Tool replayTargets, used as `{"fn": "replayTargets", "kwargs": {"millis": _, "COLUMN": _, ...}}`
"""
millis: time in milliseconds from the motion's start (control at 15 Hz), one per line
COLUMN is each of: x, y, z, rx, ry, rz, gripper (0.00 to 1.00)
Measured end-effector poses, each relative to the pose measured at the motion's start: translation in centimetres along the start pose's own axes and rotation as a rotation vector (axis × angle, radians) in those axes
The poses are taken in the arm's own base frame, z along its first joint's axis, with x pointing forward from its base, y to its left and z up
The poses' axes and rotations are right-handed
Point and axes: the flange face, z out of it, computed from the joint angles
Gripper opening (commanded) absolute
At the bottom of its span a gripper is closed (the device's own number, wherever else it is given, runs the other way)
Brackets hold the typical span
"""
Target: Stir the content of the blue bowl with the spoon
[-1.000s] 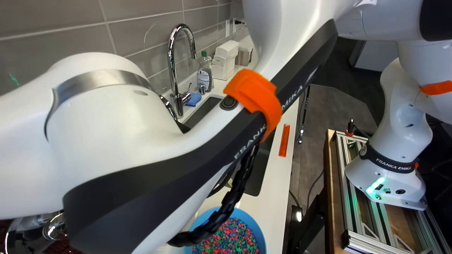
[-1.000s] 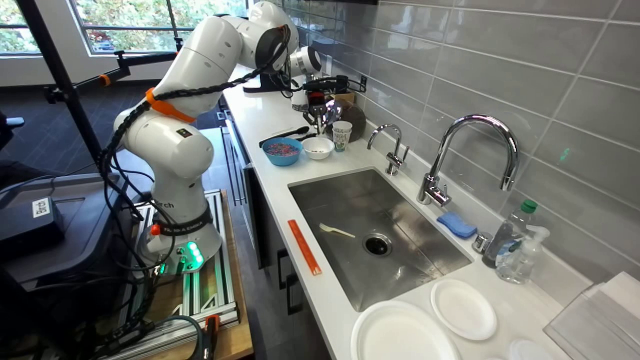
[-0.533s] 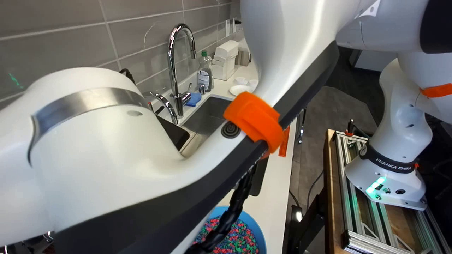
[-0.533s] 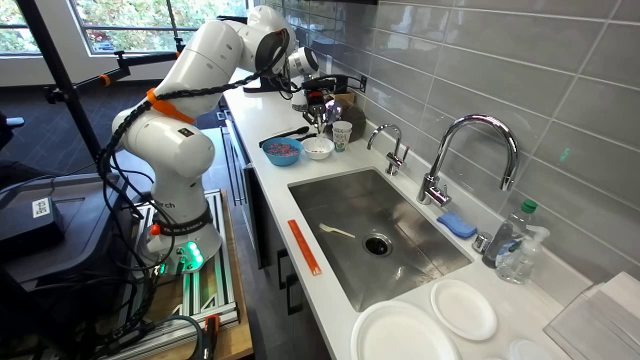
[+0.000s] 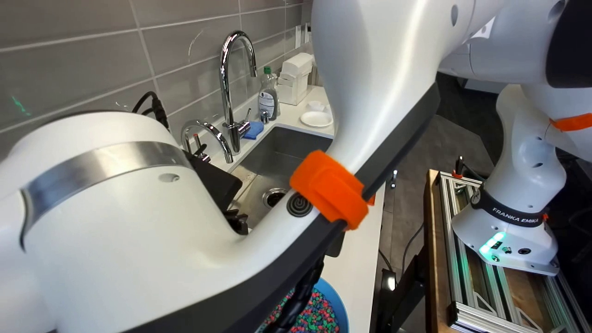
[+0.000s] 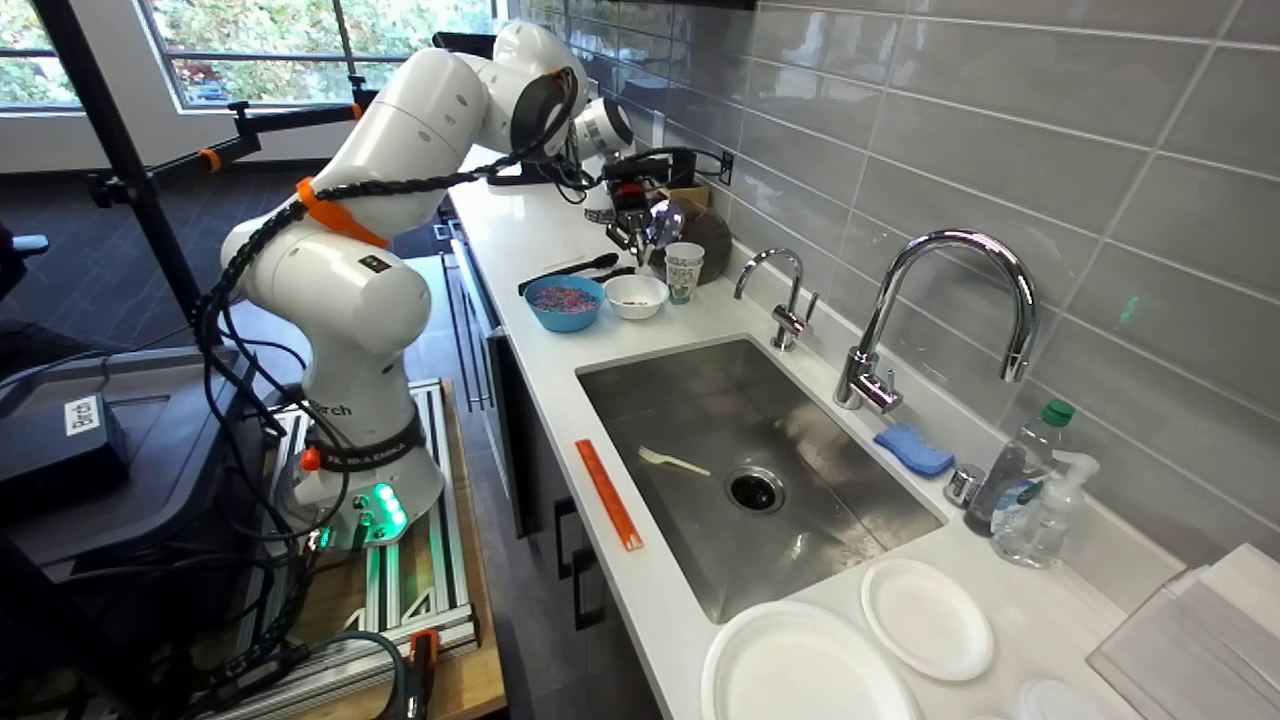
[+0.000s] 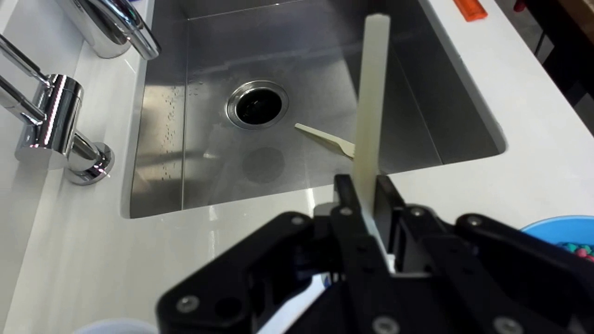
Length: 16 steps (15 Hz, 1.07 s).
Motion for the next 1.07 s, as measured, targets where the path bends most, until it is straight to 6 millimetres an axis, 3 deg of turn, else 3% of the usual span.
{"fn": "replayTargets", "kwargs": {"millis": 1067, "x": 1.4, "y": -0.8, "z": -0.2, "rx": -0.098, "ry": -0.107, "rz": -0.034, "gripper": 0.04}}
